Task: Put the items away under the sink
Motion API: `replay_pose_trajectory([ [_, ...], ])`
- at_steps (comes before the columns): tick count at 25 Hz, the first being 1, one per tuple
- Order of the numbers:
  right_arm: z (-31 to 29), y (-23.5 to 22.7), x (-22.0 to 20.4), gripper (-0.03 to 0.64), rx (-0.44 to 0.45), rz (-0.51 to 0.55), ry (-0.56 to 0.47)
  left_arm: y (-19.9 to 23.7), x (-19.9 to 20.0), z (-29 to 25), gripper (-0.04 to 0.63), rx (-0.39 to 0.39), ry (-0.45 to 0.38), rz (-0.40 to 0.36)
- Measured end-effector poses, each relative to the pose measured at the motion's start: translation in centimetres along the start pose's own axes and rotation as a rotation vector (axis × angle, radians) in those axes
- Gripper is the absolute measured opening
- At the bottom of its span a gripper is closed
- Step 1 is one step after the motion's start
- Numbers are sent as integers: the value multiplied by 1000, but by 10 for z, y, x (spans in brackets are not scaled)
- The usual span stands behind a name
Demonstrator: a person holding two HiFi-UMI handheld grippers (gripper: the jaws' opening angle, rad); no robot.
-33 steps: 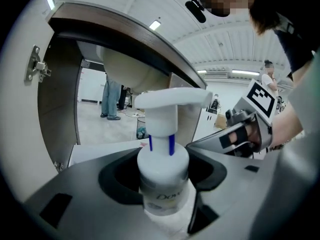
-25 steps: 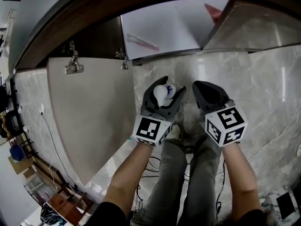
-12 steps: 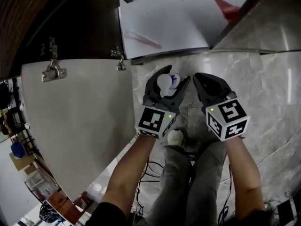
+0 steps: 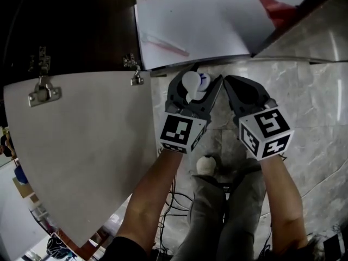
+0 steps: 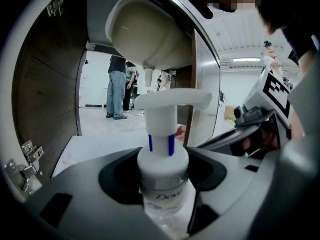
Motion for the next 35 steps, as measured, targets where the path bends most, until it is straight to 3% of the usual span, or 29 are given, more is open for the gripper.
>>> replay_pose_trajectory([
  [12, -27, -26, 22, 35, -36, -2, -56, 25, 11, -38, 248, -19, -31, -43],
  [23, -48, -33, 42, 35, -65, 6, -118, 52, 22, -63, 247, 14, -78, -63],
  [35, -52, -29, 29, 35, -57, 16, -117, 69, 22, -75, 247, 61, -112, -102],
])
Point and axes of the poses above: the fingertips, and each gripper's own axes: z backward along the fingers, y to its left, x out of its top, the point moved 1 cm from there along z, backward along the fingers, and after that the axes turned 3 degrees about -y, right-handed, at the moved point
